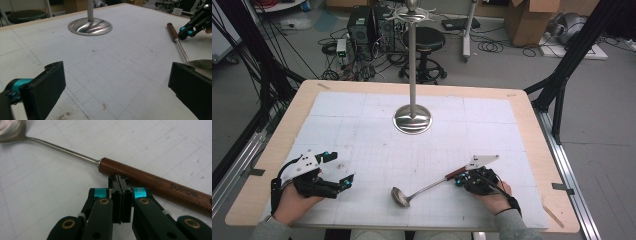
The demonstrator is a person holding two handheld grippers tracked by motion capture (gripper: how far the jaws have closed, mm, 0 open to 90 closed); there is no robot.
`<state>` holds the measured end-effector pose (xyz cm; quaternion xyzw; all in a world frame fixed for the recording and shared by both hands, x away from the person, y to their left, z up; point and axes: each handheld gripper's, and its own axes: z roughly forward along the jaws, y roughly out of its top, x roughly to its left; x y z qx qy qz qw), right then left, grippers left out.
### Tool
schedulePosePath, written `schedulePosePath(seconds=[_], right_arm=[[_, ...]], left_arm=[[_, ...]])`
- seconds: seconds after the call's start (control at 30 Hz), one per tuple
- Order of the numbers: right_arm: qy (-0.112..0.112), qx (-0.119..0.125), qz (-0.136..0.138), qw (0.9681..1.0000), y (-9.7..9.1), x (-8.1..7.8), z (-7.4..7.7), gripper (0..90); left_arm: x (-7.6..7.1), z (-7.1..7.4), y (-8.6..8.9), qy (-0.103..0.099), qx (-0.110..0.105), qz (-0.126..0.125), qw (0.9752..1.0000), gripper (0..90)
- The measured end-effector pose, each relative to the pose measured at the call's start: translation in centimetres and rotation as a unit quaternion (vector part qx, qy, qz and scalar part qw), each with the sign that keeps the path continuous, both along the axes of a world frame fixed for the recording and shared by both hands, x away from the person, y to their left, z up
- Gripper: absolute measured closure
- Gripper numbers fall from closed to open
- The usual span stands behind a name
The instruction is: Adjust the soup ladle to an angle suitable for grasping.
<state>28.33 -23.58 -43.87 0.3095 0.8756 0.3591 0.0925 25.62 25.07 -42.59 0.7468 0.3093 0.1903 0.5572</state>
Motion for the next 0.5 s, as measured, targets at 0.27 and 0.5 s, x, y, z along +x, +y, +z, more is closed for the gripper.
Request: schedulePosePath(seconds=[0.27, 0.5], right_arm=[[-0.01, -0.006, -0.001, 0.9999, 0.7, 0.7, -0.1, 90.0], [-0.018, -0.005, -0.003, 0.9998, 1.4, 1.6, -0.2, 90.0]], left_arm=[[0.1, -0.1, 0.0, 0.001, 0.002, -0.001, 1.0, 1.7], [0.1, 0.0, 0.0, -0.001, -0.001, 0.002, 1.0, 1.7]])
